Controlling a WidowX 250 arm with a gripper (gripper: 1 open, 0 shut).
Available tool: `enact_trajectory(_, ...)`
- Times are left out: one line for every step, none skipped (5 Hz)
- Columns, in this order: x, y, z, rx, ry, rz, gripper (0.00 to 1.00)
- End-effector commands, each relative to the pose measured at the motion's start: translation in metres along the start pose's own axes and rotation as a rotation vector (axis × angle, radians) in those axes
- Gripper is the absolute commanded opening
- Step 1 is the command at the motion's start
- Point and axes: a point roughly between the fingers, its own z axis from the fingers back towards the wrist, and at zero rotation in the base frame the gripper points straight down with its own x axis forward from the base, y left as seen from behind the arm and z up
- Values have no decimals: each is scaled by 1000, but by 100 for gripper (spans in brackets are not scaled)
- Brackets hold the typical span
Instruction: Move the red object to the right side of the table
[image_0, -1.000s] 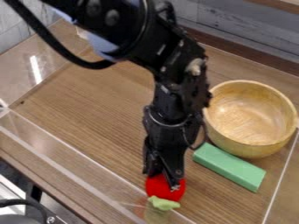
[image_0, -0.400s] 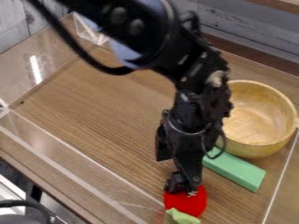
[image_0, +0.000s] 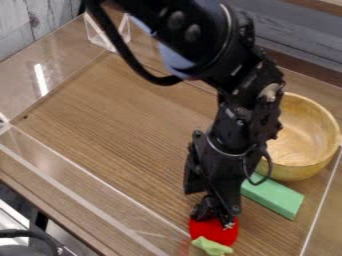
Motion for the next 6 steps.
enact_trajectory(-3,-4,13,21,-28,-39,0)
enact_trajectory(-14,0,15,29,-39,-35,0)
enact_trajectory(-12,6,18,29,-48,-43,100)
enact_trajectory(-9,12,22,30,-59,-49,100)
enact_trajectory(-11,21,35,39,-77,-32,100)
enact_trajectory(-13,35,53,46,-111,-12,100)
